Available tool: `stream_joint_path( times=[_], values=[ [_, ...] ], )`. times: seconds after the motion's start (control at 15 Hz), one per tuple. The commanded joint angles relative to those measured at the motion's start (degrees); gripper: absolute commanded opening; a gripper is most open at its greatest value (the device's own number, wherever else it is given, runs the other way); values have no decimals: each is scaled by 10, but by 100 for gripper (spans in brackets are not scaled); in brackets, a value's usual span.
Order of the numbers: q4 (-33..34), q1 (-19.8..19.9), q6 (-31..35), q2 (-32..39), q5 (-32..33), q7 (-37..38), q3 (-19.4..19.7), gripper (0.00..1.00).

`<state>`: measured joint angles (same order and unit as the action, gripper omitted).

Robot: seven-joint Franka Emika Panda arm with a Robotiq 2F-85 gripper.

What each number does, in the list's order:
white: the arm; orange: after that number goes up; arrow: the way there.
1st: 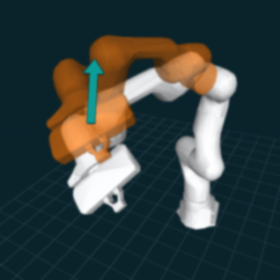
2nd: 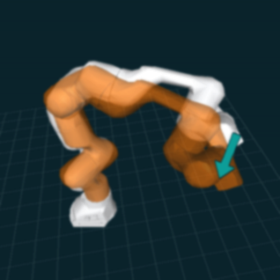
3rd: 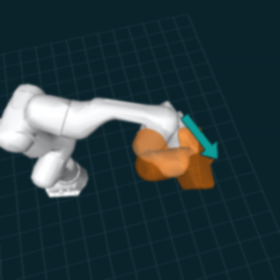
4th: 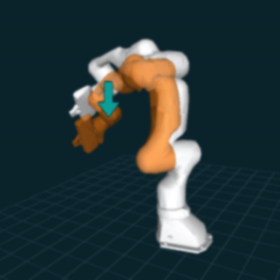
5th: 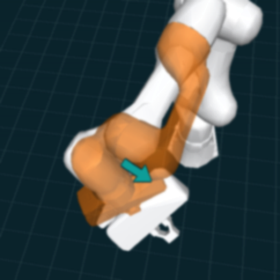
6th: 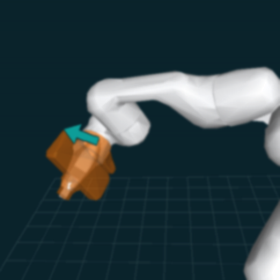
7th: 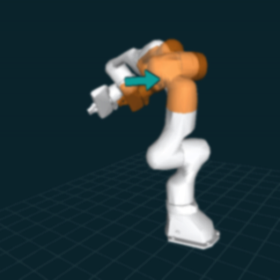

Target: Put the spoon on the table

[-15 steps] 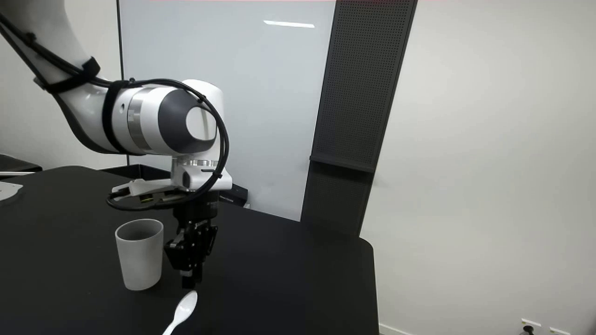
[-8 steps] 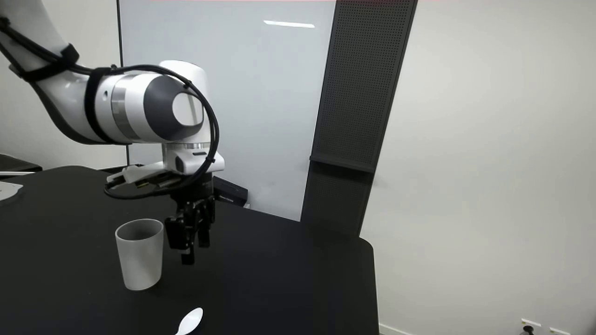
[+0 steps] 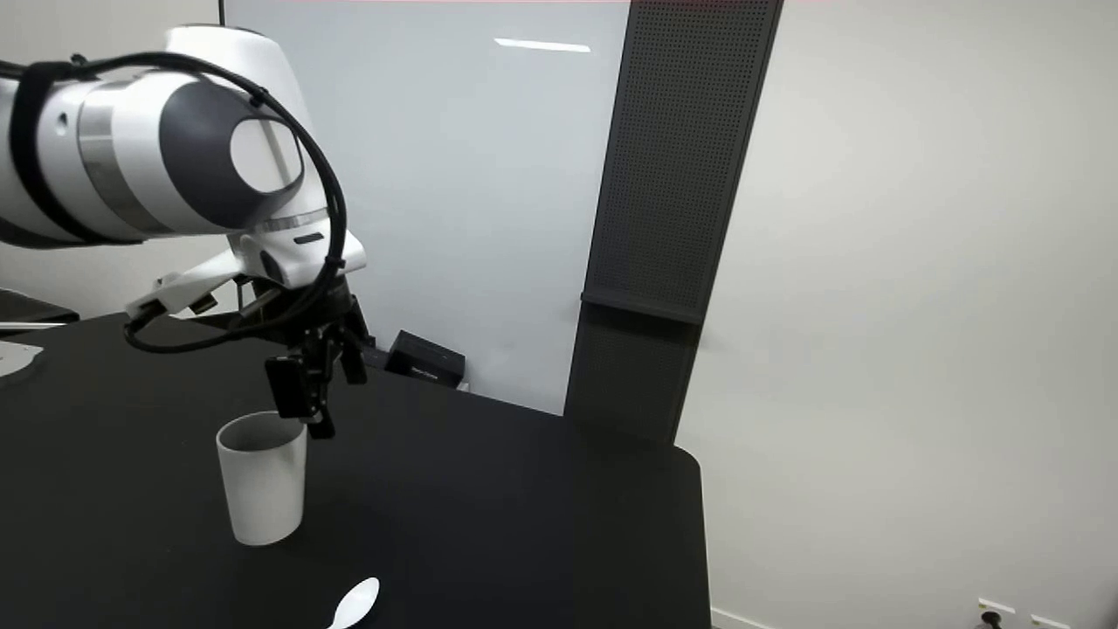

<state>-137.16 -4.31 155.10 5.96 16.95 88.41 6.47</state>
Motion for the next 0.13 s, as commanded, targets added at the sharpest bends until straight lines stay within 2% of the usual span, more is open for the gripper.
stream_joint_path(
  times=[0.0,0.07],
  values=[
    [-2,8,-1,-4,0,-2,-7,100],
    [-4,8,0,-5,-1,-2,-7,100]
  ],
)
